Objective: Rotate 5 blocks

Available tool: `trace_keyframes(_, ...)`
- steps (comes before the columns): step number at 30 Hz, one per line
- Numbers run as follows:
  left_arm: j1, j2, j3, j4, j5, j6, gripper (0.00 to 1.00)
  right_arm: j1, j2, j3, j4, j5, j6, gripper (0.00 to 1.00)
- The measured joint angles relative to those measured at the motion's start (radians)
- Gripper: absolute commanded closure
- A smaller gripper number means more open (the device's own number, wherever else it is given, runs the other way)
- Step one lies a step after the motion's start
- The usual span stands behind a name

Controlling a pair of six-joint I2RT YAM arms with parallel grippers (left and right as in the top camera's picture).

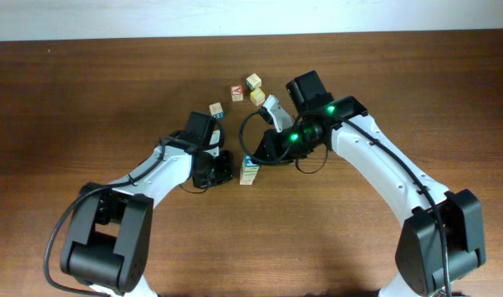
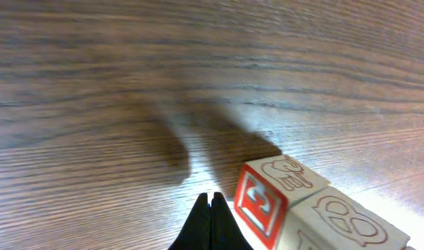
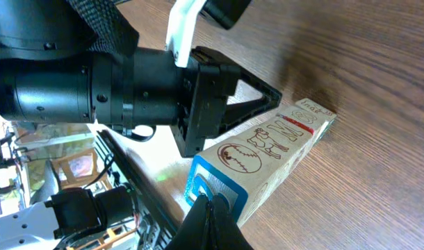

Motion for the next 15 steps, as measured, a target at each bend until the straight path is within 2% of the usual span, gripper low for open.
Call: trace_keyframes(15, 0.056, 0.000, 0.000, -0.003, -0.001, 0.000, 1.00, 0.032, 0.001, 0.000, 0.045, 0.017, 0.018, 0.96)
